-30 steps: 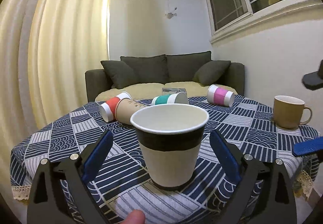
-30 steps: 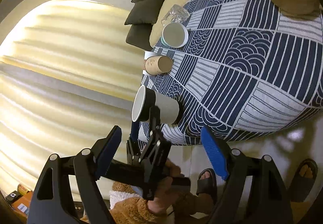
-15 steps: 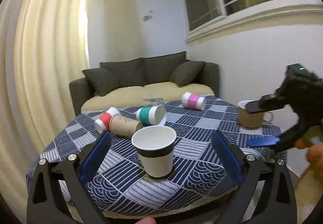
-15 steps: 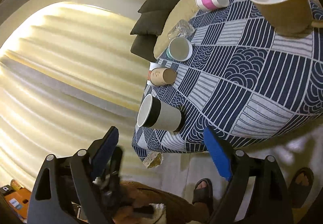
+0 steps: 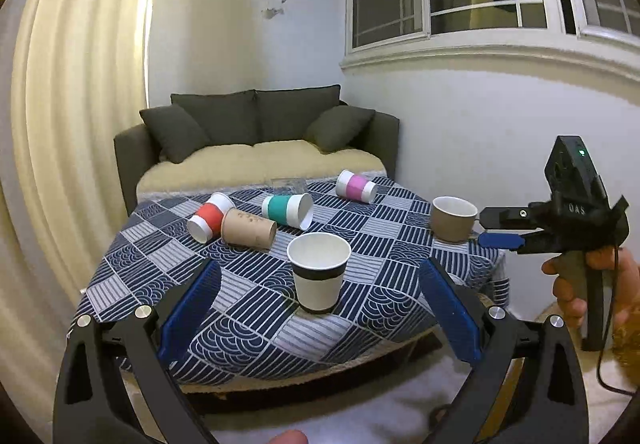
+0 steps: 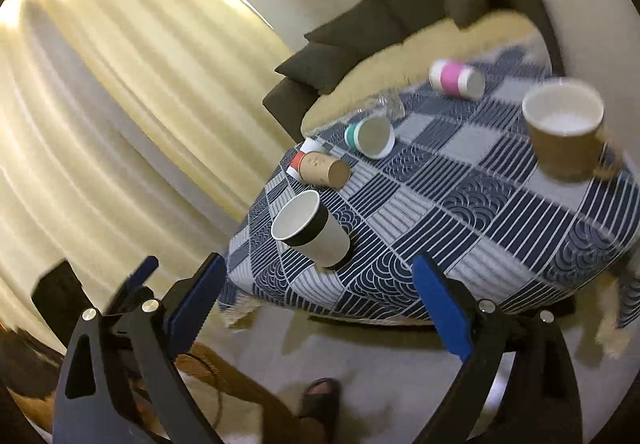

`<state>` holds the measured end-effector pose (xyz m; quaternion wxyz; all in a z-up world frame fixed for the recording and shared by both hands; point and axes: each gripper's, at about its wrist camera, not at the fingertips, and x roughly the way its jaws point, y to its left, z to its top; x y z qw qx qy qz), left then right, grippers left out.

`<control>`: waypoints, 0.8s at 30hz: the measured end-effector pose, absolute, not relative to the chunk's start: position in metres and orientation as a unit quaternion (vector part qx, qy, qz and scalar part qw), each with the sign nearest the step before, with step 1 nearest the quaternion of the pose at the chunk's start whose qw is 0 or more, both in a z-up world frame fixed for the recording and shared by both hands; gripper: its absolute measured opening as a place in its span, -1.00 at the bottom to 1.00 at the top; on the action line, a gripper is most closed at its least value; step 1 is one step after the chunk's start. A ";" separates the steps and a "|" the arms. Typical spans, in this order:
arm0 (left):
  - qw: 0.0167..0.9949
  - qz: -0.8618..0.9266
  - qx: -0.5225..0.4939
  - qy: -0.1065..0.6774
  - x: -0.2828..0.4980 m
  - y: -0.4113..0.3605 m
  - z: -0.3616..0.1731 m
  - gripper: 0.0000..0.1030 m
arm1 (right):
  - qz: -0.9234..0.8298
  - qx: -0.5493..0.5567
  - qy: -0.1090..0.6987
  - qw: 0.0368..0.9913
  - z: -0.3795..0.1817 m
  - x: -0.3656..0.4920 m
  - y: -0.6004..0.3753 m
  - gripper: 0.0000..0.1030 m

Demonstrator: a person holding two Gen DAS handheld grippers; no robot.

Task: Flip cup upright
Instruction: 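Open the left gripper and lift it away from the cup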

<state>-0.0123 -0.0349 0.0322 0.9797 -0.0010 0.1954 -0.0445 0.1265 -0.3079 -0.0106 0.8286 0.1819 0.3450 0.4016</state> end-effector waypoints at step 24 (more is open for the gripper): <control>0.968 -0.031 -0.030 0.248 -0.006 -0.006 -0.010 0.88 | 0.370 0.016 0.243 0.897 -0.012 0.083 -0.256 0.81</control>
